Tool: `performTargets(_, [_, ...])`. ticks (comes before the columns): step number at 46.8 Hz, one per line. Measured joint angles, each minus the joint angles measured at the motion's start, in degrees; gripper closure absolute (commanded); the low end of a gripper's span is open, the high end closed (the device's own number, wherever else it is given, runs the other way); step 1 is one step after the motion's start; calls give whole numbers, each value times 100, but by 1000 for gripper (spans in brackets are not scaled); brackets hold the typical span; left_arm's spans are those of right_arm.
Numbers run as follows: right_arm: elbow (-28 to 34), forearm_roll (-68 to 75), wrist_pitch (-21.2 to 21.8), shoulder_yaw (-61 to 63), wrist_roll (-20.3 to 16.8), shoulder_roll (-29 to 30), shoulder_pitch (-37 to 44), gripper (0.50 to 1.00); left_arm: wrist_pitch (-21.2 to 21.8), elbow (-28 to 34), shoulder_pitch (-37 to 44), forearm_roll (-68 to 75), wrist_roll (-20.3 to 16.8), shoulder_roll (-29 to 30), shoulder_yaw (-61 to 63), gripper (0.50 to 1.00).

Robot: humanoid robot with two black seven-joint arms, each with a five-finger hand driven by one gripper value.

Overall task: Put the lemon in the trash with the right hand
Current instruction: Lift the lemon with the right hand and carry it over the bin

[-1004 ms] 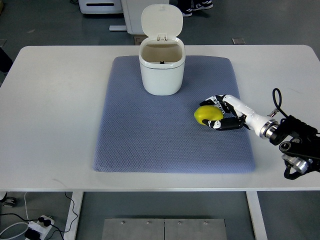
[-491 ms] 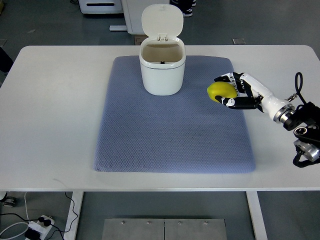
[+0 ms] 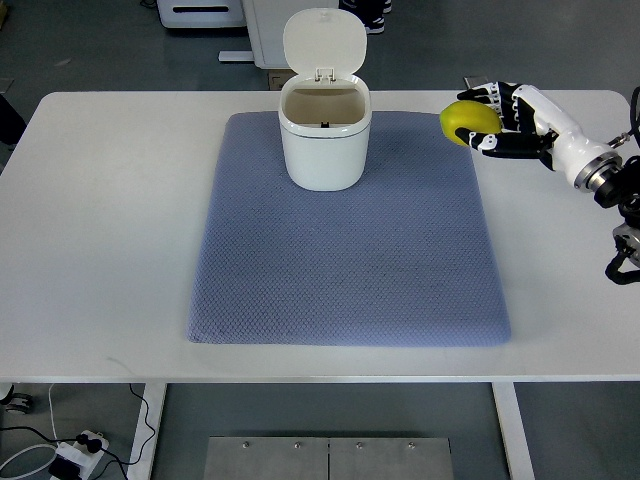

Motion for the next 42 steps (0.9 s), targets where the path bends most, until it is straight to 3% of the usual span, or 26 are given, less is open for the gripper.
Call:
performTargets(11, [-10,17,13,-6,-216,132,347,1000,0,0,-1,0,1,0,0,500])
performTargets(20, [-89,172,13,-23,-421,601,670,1000,0,0,0,0,1,0,0,500])
performTargets(35, [-780,273,24,-58,-749,1681,967,1000,0,0,-1,0,0,0,0,500])
performTargets(42, [-1378,273,220,-60,-910,2194,1013,1000,0,0,-2,0,0,0,0,500])
